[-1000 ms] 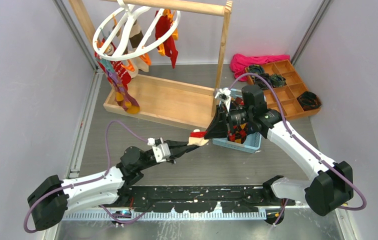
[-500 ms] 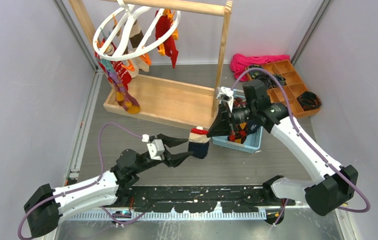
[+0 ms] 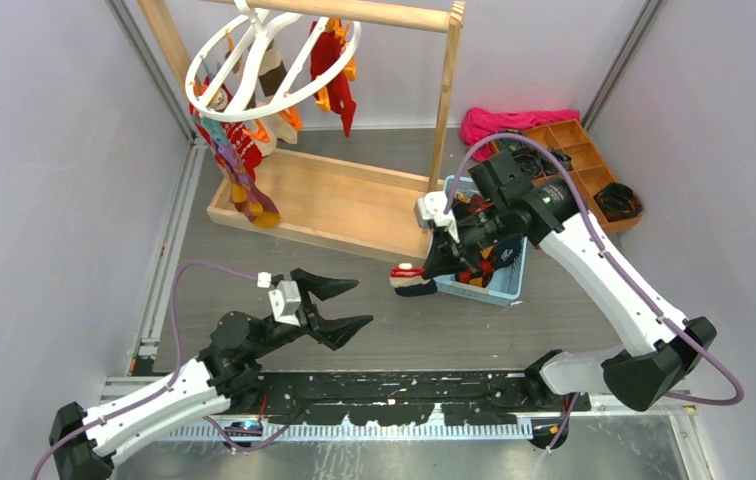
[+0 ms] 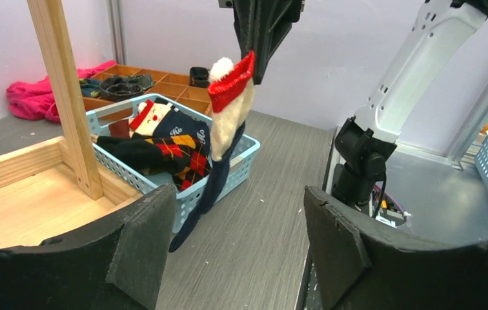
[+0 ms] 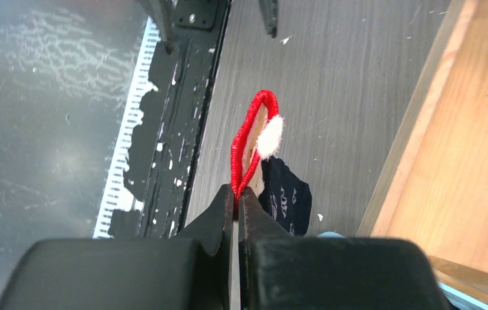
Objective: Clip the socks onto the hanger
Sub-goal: Adjust the sock.
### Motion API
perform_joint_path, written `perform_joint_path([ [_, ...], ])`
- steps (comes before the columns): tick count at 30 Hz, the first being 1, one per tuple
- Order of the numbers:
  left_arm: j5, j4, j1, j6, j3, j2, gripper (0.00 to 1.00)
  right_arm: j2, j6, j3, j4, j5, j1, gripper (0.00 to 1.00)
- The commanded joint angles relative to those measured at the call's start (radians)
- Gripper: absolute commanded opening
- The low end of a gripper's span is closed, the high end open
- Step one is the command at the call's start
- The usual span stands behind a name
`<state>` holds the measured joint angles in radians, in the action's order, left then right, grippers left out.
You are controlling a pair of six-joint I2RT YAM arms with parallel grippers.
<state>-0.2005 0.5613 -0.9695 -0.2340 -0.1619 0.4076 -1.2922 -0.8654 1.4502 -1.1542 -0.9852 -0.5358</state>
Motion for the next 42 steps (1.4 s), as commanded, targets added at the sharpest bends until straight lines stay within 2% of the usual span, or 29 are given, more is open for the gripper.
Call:
perform_joint_path([
  [1, -0.008, 0.025, -0.004, 0.034, -0.034, 0.031, 0.72, -0.039, -0.138, 0.078, -0.109, 0.099, -0.074, 0.01],
  [8, -0.010, 0.115, -0.003, 0.114, -0.039, 0.105, 0.71, -0.156, -0.164, 0.212, -0.177, 0.137, -0.157, 0.01],
  [13, 0.000, 0.102, -0.003, 0.173, -0.055, 0.126, 0.67, -0.167, -0.186, 0.217, -0.181, 0.153, -0.178, 0.01],
  [17, -0.045, 0.131, -0.003, 0.188, -0.081, 0.182, 0.62, -0.172, -0.200, 0.208, -0.185, 0.161, -0.195, 0.01],
  [26, -0.128, 0.283, -0.003, 0.128, -0.120, 0.378, 0.36, -0.196, -0.185, 0.215, -0.185, 0.139, -0.205, 0.01],
  [28, -0.120, 0.297, -0.003, 0.112, -0.123, 0.396, 0.24, -0.196, -0.178, 0.213, -0.184, 0.136, -0.204, 0.01],
  [30, -0.107, 0.307, -0.003, 0.095, -0.125, 0.404, 0.06, -0.197, -0.167, 0.210, -0.180, 0.127, -0.204, 0.01],
  [32, -0.088, 0.317, -0.003, 0.083, -0.119, 0.403, 0.00, -0.195, -0.150, 0.203, -0.172, 0.107, -0.204, 0.02],
  [33, -0.080, 0.325, -0.003, 0.075, -0.114, 0.398, 0.00, -0.196, -0.139, 0.197, -0.166, 0.096, -0.204, 0.05],
  [37, -0.040, 0.387, -0.003, 0.033, -0.077, 0.364, 0.00, -0.178, -0.092, 0.146, -0.115, 0.047, -0.197, 0.35],
  [39, -0.030, 0.410, -0.003, 0.012, -0.058, 0.349, 0.00, -0.164, -0.059, 0.120, -0.081, 0.001, -0.182, 0.47],
  [42, -0.023, 0.422, -0.003, -0.007, -0.044, 0.334, 0.00, -0.144, -0.010, 0.094, -0.038, -0.065, -0.152, 0.48],
])
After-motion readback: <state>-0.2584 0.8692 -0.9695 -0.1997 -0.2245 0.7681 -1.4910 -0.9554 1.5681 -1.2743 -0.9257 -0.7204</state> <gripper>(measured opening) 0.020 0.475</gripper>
